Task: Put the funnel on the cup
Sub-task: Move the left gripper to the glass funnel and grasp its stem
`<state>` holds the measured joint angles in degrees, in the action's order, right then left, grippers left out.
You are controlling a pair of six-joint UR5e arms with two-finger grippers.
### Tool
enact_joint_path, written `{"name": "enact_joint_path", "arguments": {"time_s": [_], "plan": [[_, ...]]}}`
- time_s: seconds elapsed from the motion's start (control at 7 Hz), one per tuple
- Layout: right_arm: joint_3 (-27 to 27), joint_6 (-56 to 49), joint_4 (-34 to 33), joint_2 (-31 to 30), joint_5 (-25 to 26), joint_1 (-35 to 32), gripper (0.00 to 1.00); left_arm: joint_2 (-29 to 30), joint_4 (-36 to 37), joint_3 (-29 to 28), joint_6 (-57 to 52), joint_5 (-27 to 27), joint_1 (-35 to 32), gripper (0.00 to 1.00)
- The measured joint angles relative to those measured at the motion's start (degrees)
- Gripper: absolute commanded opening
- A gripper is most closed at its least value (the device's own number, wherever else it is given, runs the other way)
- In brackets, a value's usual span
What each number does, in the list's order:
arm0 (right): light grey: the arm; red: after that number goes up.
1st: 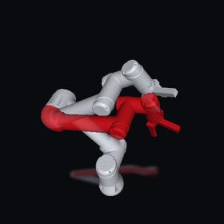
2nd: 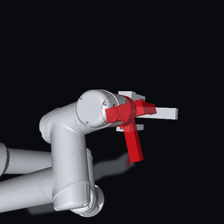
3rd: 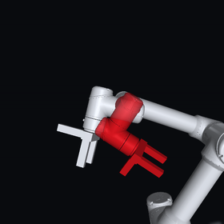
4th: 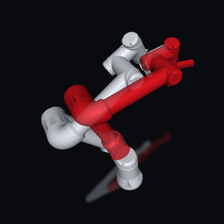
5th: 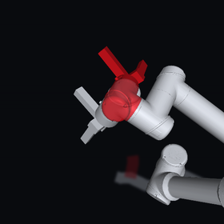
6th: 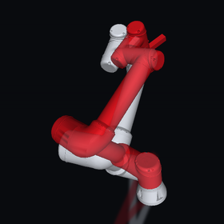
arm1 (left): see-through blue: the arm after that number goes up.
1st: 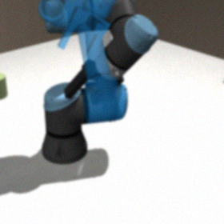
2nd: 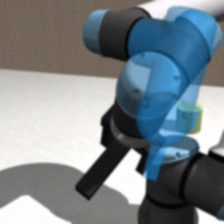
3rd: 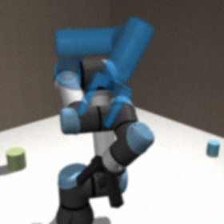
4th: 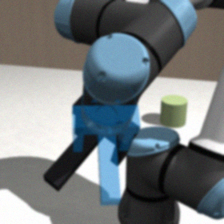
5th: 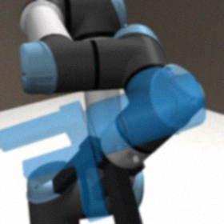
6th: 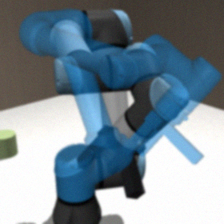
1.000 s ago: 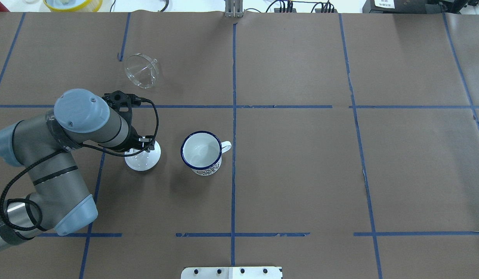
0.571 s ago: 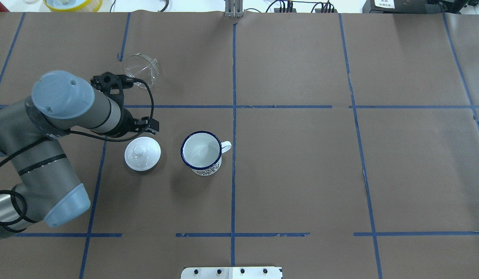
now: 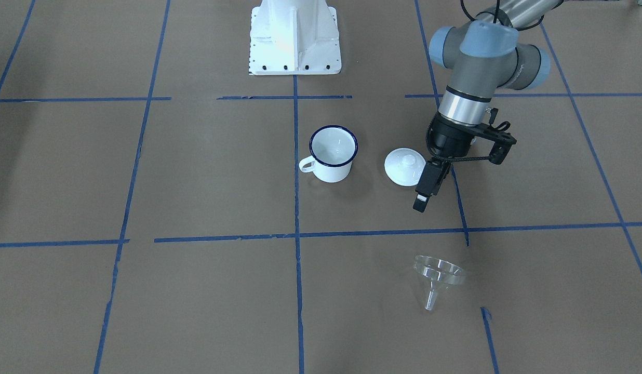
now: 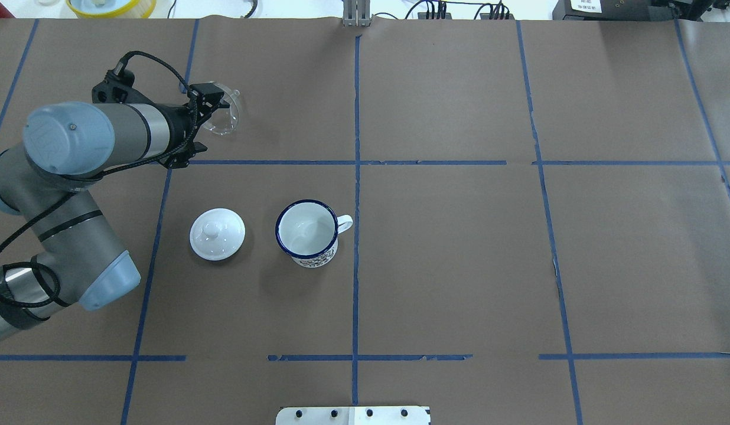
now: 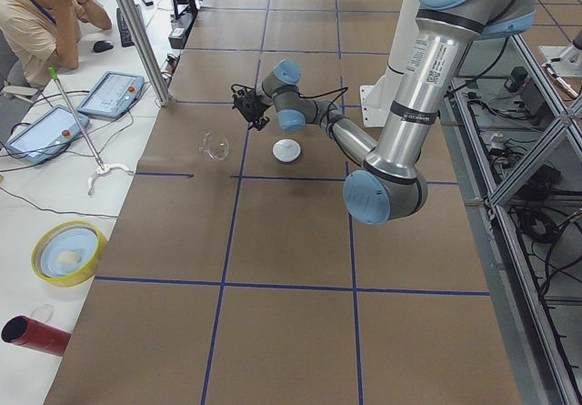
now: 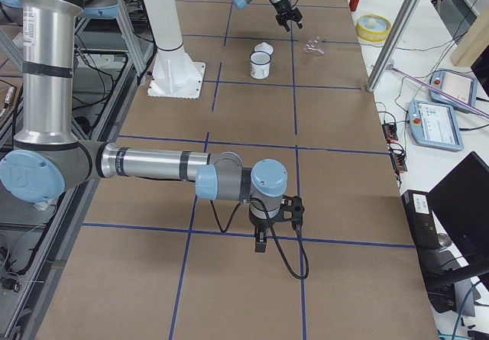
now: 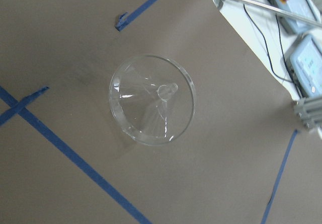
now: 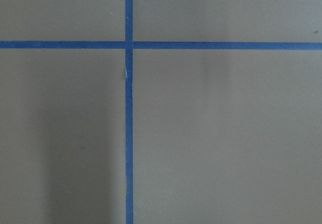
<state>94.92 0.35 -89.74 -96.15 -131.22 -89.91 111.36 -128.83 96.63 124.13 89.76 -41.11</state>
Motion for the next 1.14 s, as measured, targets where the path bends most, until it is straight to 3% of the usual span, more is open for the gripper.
{"name": "enact_joint_path", "arguments": {"time_s": [0.29,1.0,1.14], "plan": [[0.0,0.0,0.0,0.0,0.0,0.0,1.0,1.6,-7.0,-7.3,8.7,-2.3,-0.8,0.94],[0.0,0.0,0.0,0.0,0.0,0.0,1.0,9.8,-15.5,-23.6,11.5,-2.8,-5.1,0.83],[0.0,0.0,0.0,0.0,0.0,0.0,1.0,10.6,-16.9,-25.8,11.5,-2.8,-5.2,0.63]]}}
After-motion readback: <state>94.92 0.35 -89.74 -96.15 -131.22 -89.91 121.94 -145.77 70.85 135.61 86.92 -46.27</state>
